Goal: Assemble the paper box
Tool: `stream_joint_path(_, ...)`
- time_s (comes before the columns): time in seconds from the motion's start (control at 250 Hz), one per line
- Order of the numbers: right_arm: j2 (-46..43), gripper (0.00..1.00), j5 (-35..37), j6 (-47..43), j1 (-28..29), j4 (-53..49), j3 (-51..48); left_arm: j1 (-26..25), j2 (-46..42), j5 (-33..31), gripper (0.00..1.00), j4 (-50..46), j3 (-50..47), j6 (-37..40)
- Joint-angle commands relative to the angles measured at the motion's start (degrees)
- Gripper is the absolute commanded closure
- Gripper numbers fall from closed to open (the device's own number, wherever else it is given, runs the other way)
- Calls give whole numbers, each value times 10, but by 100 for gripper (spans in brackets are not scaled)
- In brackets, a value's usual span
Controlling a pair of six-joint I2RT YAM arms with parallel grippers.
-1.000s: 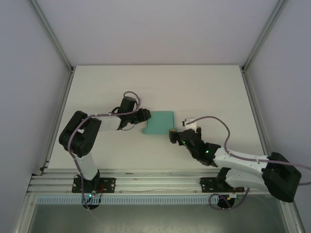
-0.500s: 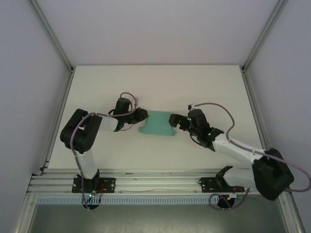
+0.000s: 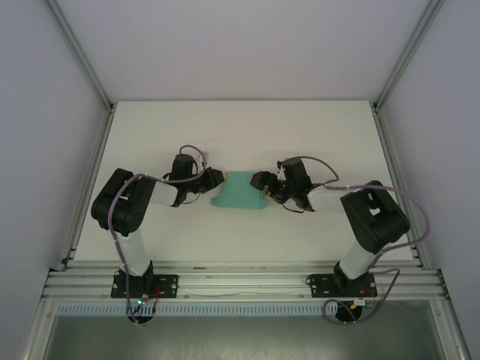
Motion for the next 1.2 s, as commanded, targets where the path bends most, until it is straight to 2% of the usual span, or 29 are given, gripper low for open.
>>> stream_joint_path(0.0,7,25,-65,35,0,80,11,4,34,-21,86,-77,-26,7)
stream_joint_path(0.072,0,33,-62,38,-1,81,13,4,34,-20,85,-74,-24,9)
stream_joint_path(0.188,-23,50,-45,33,-1,50,15,4,22,-10,77,-52,-18,10)
stream_joint_path(0.316,-44,54,-41,42,-1,23,20,4,-14,-4,63,-43,2,24)
stream_joint_path(0.388,-54,54,-33,49,-2,-3,27,2,-48,-6,41,-52,17,45)
stream_joint_path(0.476,-71,54,-14,65,-5,-54,42,0,-101,-33,1,-92,40,92)
stream_joint_path(0.564,-83,55,-12,94,-20,-144,74,-14,-158,-88,0,-158,69,174)
stream_joint_path(0.68,-98,57,-32,132,-49,-255,115,-54,-228,-151,0,-214,84,326)
stream_joint_path(0.783,-103,58,-71,160,-79,-372,162,-86,-279,-90,0,-264,80,485)
stream_joint_path(0.859,-103,57,-100,165,-87,-439,193,-120,-302,-52,0,-354,90,619)
stream_joint_path(0.903,-100,56,-118,171,-89,-466,207,-143,-307,-48,0,-421,101,699)
stream_joint_path(0.939,-97,56,-132,179,-90,-488,218,-165,-309,-76,0,-462,109,747)
stream_joint_path(1.027,-82,56,-184,190,-92,-540,241,-207,-308,-194,0,-467,111,782)
stream_joint_path(1.103,-71,54,-214,200,-92,-559,250,-219,-296,-227,0,-483,124,803)
stream_joint_path(1.195,-71,52,-220,215,-93,-559,250,-229,-278,-263,0,-500,142,808)
